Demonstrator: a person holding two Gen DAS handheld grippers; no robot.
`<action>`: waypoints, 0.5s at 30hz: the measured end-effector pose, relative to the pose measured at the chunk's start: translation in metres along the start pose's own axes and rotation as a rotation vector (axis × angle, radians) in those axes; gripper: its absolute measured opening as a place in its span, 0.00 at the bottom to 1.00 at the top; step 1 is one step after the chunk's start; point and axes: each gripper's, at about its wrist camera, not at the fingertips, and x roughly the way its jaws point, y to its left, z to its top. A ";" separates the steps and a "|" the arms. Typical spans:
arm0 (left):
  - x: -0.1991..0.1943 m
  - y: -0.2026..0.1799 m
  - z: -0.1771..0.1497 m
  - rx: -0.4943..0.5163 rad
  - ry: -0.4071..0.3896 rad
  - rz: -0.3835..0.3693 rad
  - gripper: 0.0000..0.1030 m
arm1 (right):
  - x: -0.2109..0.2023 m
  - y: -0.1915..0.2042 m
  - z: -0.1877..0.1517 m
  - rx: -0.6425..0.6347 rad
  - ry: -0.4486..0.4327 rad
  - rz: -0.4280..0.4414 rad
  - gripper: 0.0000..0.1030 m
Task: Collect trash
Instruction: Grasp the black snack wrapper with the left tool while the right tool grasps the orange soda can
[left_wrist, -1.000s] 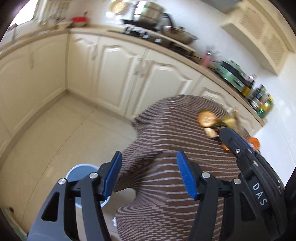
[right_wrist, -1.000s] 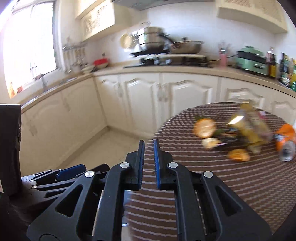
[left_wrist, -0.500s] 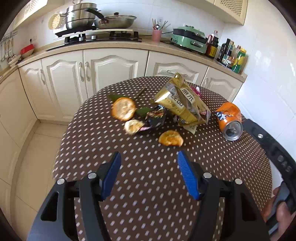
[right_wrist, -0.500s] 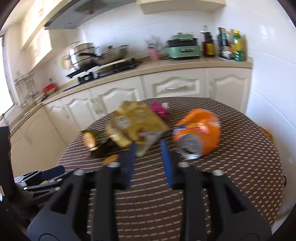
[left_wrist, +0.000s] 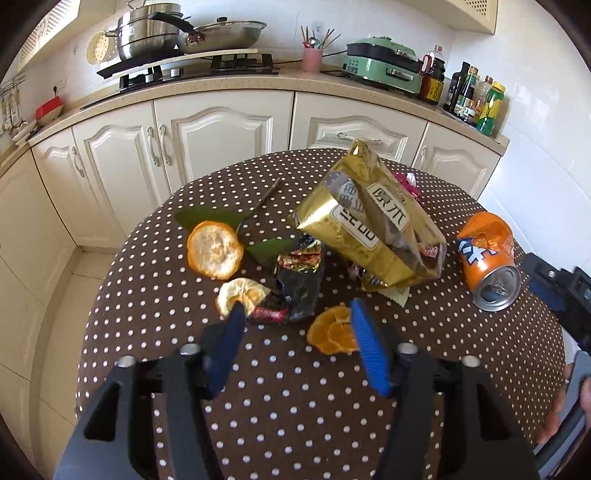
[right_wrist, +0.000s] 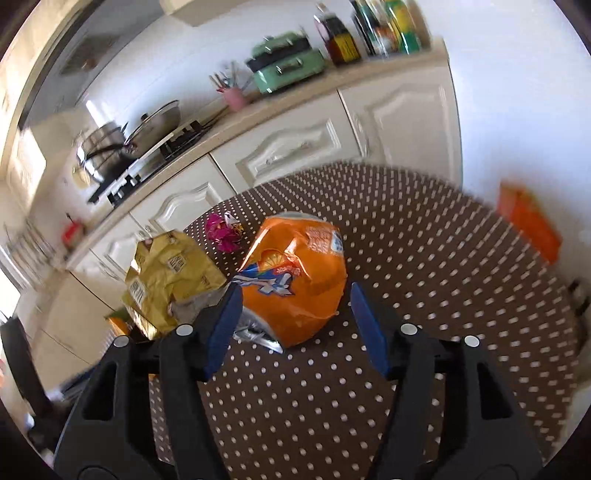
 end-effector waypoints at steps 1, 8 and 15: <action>0.003 0.000 0.001 0.001 0.008 -0.002 0.39 | 0.007 -0.005 0.002 0.028 0.019 0.016 0.59; -0.005 0.009 0.001 -0.047 -0.024 -0.043 0.08 | 0.039 -0.034 0.014 0.208 0.097 0.120 0.61; -0.020 0.008 -0.004 -0.062 -0.060 -0.084 0.07 | 0.049 -0.025 0.012 0.183 0.133 0.145 0.34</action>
